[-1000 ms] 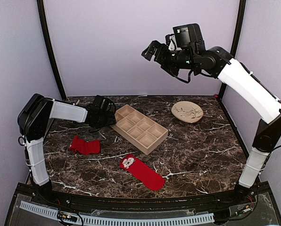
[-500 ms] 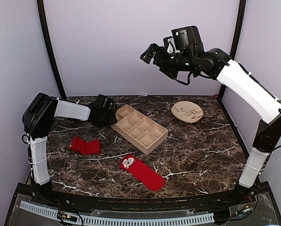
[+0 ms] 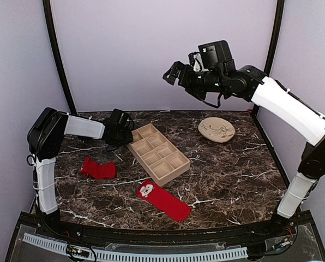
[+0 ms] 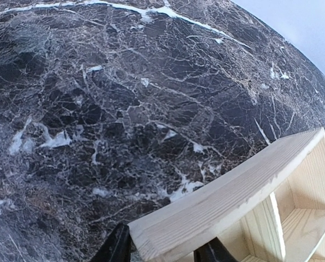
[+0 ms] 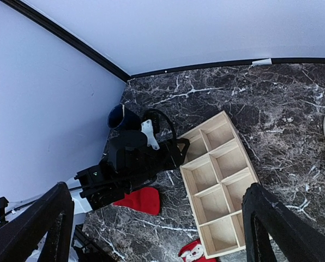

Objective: Roll the socks
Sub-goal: Move the storage box to the center of the board.

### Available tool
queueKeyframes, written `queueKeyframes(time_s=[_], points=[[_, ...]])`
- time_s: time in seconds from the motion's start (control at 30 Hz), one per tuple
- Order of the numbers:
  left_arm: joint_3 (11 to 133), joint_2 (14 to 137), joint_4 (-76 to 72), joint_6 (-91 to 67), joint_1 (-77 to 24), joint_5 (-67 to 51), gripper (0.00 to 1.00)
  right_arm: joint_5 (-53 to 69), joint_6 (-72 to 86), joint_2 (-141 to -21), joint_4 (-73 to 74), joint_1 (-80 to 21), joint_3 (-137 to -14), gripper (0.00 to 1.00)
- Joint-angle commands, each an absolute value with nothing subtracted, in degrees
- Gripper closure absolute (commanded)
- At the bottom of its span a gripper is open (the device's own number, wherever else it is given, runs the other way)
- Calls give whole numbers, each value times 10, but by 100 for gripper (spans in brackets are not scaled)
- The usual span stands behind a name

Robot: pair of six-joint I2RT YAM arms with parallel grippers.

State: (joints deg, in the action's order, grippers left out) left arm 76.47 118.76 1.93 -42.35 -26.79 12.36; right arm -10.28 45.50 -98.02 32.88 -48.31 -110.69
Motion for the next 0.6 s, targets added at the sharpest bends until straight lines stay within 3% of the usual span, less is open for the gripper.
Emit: queueKeyframes(time_s=[0.0, 0.3, 0.57], points=[[754, 1201, 84, -433, -259, 110, 63, -106, 443, -959, 292, -481, -1058, 1], [743, 1197, 70, -463, -253, 104, 66, -124, 410, -947, 254, -480, -911, 1], [740, 1198, 57, -511, -241, 96, 82, -135, 419, -937, 234, -481, -766, 0]])
